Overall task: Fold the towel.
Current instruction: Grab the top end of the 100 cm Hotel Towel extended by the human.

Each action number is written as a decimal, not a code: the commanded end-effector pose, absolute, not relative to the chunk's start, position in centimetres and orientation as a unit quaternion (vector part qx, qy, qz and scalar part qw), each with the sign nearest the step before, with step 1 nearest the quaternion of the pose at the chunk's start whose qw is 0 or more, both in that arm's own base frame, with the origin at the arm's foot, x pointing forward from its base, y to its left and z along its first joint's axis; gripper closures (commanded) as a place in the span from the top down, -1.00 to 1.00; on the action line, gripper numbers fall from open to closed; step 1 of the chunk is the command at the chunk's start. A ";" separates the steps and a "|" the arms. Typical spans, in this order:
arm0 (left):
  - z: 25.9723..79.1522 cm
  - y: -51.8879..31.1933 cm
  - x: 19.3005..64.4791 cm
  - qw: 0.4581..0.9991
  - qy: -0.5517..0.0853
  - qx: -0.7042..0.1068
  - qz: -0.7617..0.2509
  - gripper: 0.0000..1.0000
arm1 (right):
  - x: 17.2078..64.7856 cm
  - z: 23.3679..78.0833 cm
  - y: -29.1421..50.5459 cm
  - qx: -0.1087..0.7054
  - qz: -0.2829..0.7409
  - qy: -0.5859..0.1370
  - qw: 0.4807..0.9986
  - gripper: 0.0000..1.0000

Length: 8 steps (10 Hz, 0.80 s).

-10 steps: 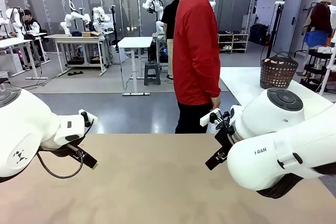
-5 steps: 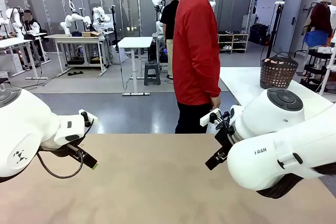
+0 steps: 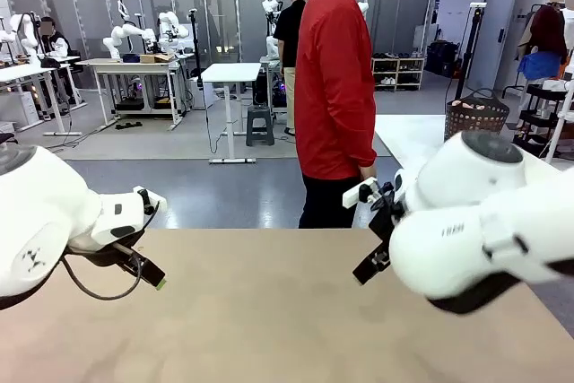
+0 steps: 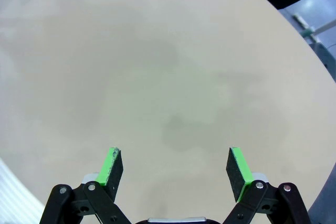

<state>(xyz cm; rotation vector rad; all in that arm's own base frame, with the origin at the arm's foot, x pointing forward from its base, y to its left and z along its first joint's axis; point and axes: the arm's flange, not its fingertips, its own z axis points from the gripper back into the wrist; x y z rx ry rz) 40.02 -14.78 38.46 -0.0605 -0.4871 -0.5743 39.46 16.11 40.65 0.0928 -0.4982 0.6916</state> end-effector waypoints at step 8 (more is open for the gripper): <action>51.2 7.6 35.5 0.796 -0.095 -0.556 -0.220 1.00 | 36.8 52.8 -5.7 0.519 0.216 -0.123 0.818 1.00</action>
